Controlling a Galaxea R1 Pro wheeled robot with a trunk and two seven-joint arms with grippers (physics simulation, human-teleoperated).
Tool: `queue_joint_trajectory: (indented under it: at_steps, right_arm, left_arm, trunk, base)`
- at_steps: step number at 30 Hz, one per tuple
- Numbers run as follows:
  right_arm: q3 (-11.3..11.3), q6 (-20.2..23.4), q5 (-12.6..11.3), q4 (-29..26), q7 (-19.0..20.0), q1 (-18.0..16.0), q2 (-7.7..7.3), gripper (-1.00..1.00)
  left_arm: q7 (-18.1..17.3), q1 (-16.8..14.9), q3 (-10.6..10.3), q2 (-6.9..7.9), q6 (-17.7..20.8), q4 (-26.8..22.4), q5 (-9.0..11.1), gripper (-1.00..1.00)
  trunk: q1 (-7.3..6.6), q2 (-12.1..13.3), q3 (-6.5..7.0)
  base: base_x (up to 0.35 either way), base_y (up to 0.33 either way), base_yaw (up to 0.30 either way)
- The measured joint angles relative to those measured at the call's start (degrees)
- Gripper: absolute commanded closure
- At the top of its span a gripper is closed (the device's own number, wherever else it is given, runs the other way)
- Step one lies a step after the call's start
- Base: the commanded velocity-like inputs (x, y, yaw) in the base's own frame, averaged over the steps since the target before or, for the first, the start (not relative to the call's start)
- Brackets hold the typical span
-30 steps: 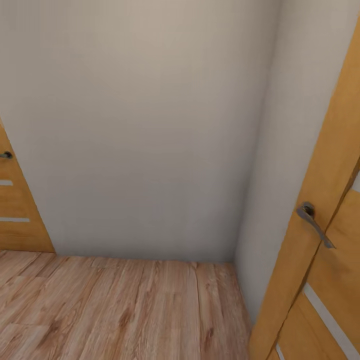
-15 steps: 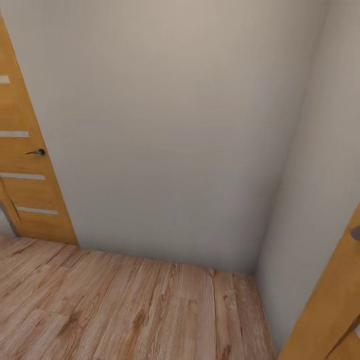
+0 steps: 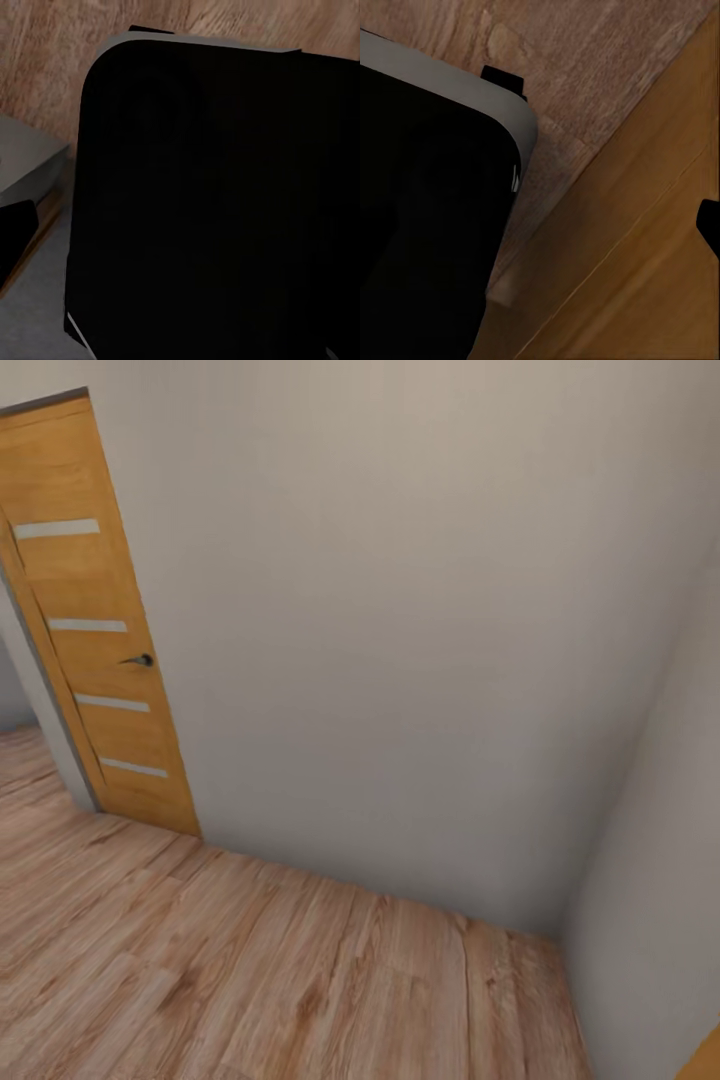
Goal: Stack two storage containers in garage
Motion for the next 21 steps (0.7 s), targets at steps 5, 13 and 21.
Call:
queue_joint_trajectory:
  at_steps: [5, 13, 21]
  right_arm:
    - [0.0, -0.02, 0.0, 0.0, 0.0, 0.0, 0.0, -1.0]
    - [0.0, -0.11, 0.0, 0.0, 0.0, 0.0, 0.0, -1.0]
    - [0.01, -0.26, 0.0, -0.01, 0.0, 0.0, 0.0, -1.0]
  left_arm:
    - [0.0, 0.0, 0.02, 0.0, 0.01, 0.0, 0.03, -1.0]
    - [0.0, 0.0, 0.01, 0.0, 0.01, 0.0, 0.03, -1.0]
    - [0.0, 0.0, 0.01, 0.0, 0.01, 0.0, 0.03, -1.0]
  trunk:
    - [-0.01, 0.0, 0.0]
    - [-0.01, 0.0, 0.0]
    - [-0.01, 0.0, 0.0]
  base:
    - [0.3, 0.0, 0.277]
    - [0.316, 0.0, 0.277]
    - [0.316, 0.0, 0.277]
